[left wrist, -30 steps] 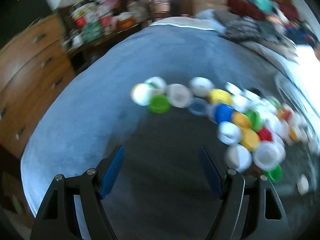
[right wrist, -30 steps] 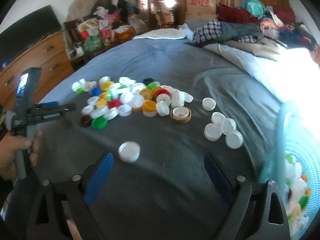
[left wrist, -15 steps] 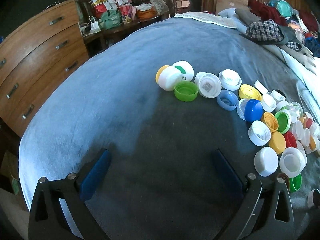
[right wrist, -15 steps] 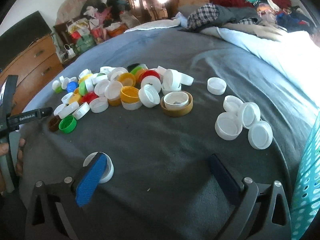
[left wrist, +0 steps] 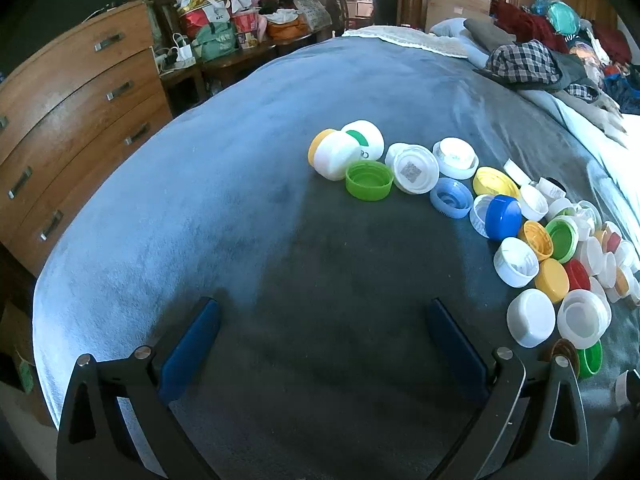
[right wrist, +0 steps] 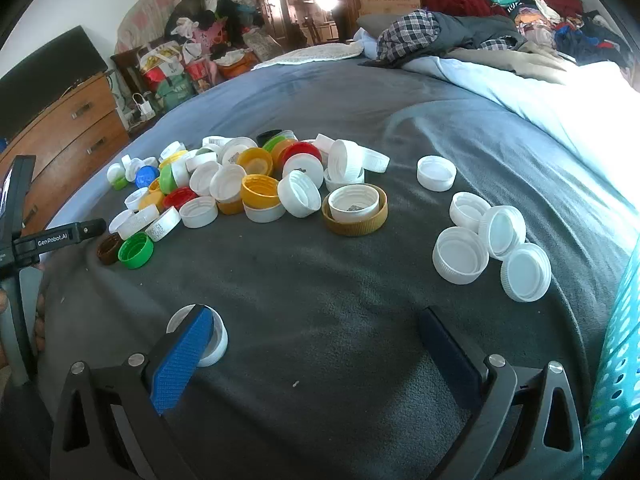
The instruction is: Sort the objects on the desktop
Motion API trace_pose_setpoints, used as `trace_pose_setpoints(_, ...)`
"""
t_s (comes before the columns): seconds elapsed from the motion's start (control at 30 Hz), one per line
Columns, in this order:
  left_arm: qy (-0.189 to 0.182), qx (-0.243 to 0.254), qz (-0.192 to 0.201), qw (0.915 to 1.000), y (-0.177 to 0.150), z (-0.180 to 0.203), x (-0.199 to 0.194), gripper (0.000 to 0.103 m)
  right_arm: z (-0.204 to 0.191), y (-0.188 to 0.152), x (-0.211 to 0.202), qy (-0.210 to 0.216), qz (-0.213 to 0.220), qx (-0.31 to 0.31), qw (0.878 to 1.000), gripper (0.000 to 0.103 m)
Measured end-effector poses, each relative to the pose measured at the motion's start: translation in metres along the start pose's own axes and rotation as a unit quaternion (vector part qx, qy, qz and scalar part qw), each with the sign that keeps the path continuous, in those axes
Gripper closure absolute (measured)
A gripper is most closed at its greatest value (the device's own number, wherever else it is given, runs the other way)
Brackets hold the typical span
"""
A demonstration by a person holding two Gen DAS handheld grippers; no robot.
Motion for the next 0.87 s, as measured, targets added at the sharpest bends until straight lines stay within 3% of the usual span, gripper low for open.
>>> trace_pose_setpoints(0.87, -0.003, -0.006, 0.008, 0.9999, 0.0017, -0.0011, 0.0036, 0.001, 0.0012, 0.0003, 0.0023, 0.005, -0.001, 0.004, 1.0, 0.0)
Point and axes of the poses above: each gripper's, at about its wrist camera, not at the fingertips, and x roughly the way its jaws point, z to its right, y to its top, the point moved 5 cm from there along x, roughly the way its jaws point, and after that the axes turned 8 degrees about z, right-handed, at the moved point
